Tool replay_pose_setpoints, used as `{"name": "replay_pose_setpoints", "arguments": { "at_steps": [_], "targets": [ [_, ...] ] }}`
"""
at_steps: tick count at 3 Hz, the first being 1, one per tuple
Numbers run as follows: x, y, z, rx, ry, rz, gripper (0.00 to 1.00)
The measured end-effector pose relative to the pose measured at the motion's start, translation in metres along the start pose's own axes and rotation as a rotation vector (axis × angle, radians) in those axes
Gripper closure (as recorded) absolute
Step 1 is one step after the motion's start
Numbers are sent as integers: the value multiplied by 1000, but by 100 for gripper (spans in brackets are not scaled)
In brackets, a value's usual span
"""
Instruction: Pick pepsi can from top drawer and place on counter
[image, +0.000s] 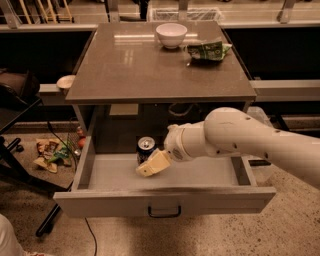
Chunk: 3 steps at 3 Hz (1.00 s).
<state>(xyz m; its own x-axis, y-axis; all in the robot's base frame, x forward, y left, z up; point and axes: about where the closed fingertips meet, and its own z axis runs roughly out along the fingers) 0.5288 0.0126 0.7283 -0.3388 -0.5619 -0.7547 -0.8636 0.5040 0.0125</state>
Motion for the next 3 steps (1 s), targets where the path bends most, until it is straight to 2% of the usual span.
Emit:
{"name": "replay_pose_setpoints", "arguments": {
  "at_steps": [1,3],
  "targets": [
    [4,0,15,14,17,4,0],
    [15,-19,47,64,33,47,0]
  ]
}}
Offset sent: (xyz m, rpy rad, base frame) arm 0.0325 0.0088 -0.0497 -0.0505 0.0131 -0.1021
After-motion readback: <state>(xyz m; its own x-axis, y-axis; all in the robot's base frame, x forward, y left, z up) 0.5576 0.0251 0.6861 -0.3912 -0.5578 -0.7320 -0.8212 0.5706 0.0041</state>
